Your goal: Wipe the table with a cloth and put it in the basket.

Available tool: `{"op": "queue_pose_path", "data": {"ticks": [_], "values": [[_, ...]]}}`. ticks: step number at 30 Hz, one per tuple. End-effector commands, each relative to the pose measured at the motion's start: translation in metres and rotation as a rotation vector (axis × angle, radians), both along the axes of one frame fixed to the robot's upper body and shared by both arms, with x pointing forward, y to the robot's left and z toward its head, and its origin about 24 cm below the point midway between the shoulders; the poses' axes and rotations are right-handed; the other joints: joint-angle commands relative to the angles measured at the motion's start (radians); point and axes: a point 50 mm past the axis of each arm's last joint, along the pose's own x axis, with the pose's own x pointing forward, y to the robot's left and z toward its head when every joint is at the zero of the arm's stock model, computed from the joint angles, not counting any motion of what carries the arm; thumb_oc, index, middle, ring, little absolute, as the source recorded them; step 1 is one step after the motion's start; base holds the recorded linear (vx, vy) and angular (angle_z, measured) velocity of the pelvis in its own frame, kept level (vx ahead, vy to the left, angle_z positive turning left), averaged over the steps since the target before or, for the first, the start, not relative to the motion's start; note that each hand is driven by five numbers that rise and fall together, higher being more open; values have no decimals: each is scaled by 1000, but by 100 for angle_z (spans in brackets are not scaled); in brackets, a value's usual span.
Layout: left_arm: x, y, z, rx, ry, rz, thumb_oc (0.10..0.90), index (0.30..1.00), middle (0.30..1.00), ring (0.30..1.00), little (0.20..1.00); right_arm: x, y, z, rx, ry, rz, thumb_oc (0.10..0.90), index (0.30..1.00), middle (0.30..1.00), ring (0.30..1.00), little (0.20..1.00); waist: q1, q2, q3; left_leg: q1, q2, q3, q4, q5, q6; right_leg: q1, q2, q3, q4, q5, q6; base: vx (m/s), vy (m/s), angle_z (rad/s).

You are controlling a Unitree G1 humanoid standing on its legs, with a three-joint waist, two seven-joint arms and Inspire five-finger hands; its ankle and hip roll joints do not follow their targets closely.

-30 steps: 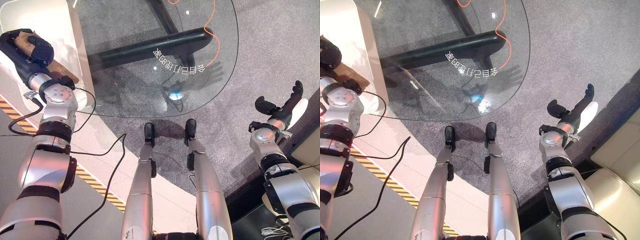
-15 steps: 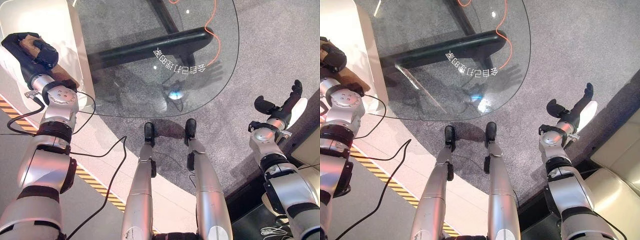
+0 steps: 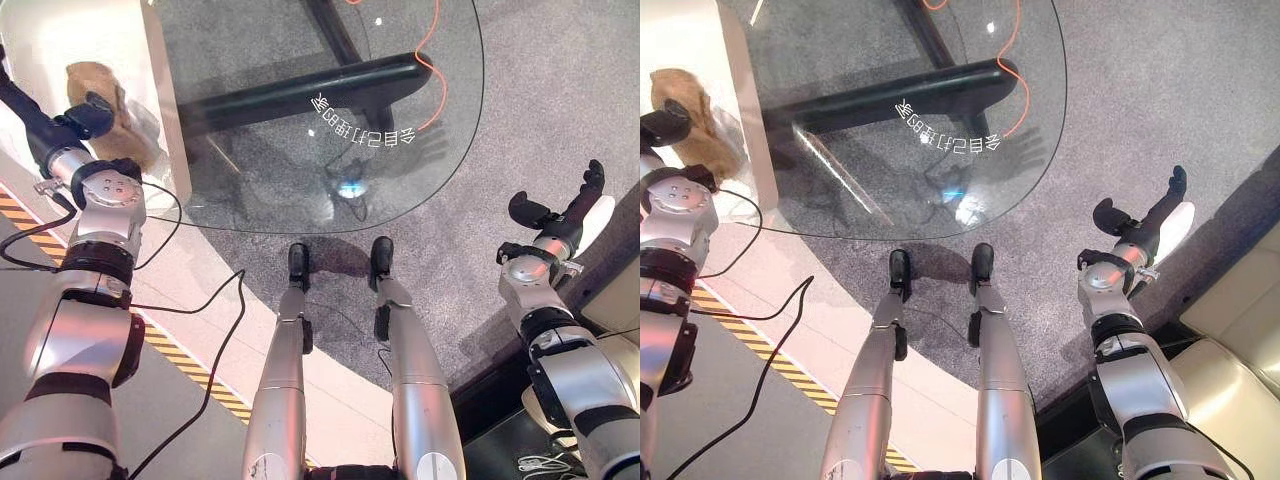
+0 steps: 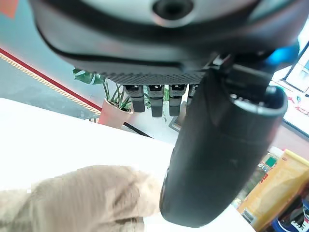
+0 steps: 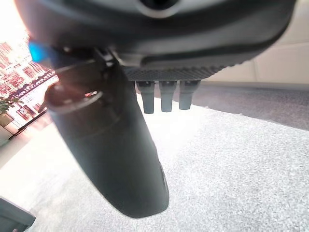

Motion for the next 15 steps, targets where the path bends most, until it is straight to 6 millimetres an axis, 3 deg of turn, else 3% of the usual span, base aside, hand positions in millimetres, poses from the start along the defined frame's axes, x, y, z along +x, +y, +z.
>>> {"op": "queue_pose_path", "data": {"ticks": [1, 9, 15], "values": [[-27, 28, 54, 89, -186, 155, 800, 900, 900, 900, 900, -16, -30, 11, -52, -72, -87, 800, 900, 900, 900, 900, 17, -11, -29, 22, -42, 86, 105, -100, 40, 69, 53, -5, 16, -99, 31, 0, 0, 0], [-30, 31, 55, 82, -210, 156, 800, 900, 900, 900, 900, -18, -33, 11, -52, -68, -82, 800, 900, 900, 900, 900, 16, -10, -29, 36, -42, 84, 105, -99, 40, 82, 55, -2, 19, -101, 31, 0, 0, 0], [-32, 23, 52, 40, -354, 52, 800, 900, 900, 900, 900, -22, -30, -6, -28, -17, -72, 800, 900, 900, 900, 900, 20, -10, -29, 105, -51, 78, 78, -101, 39, 144, 58, 3, -7, -96, 37, -5, -5, 0]]}}
